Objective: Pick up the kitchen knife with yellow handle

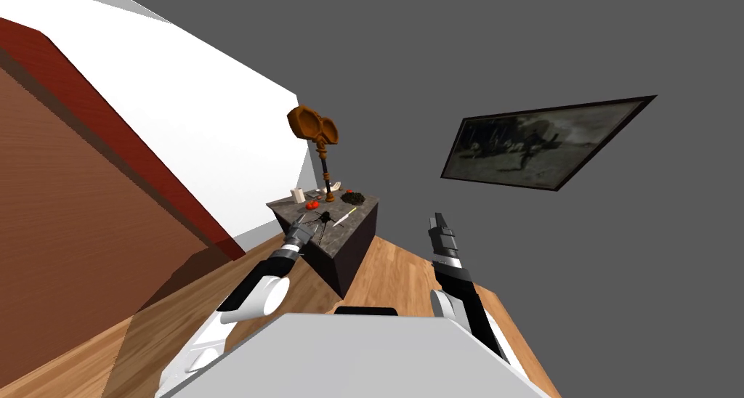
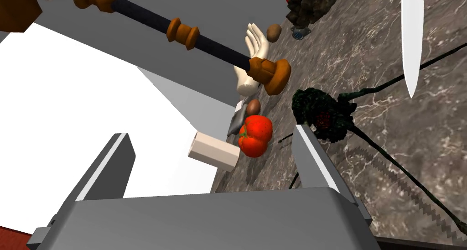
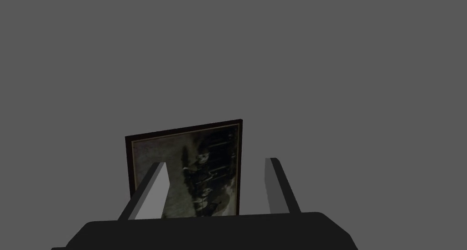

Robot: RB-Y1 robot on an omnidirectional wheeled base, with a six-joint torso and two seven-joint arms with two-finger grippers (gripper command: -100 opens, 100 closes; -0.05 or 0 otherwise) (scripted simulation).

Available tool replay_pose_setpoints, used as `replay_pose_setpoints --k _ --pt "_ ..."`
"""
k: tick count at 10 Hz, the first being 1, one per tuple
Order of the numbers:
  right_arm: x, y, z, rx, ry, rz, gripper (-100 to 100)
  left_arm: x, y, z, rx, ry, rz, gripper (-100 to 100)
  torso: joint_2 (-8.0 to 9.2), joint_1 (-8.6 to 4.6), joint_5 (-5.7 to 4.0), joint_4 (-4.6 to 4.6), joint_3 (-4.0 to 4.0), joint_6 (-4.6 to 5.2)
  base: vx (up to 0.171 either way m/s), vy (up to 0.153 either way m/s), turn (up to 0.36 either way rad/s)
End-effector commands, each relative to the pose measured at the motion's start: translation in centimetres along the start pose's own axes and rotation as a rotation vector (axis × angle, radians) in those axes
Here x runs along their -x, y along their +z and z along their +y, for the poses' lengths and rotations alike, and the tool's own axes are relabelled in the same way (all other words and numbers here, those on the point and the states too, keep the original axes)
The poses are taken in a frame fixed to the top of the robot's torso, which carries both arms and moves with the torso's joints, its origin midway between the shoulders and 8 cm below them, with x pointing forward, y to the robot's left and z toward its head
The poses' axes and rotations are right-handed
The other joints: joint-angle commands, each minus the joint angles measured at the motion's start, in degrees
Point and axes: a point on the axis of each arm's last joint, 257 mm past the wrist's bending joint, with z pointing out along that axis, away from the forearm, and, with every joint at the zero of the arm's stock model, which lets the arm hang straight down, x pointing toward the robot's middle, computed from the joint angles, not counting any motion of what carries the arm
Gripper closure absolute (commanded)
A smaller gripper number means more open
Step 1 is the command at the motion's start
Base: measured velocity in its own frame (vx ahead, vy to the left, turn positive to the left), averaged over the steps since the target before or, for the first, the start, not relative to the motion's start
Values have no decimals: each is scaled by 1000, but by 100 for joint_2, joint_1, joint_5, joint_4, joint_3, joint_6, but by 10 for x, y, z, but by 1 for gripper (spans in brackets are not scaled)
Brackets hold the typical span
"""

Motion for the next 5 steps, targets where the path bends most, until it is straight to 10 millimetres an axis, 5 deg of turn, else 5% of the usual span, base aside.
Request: replay_pose_setpoints --k 1,5 --pt "0 0 0 0 0 0 0 8 2 8 40 -47 -20 -100 0 0 0 0 0 0 16 -116 56" --pt "0 0 0 0 0 0 0 24 4 26 128 -124 -66 -100 -6 11 2 -1 -3 0 10 -110 32"
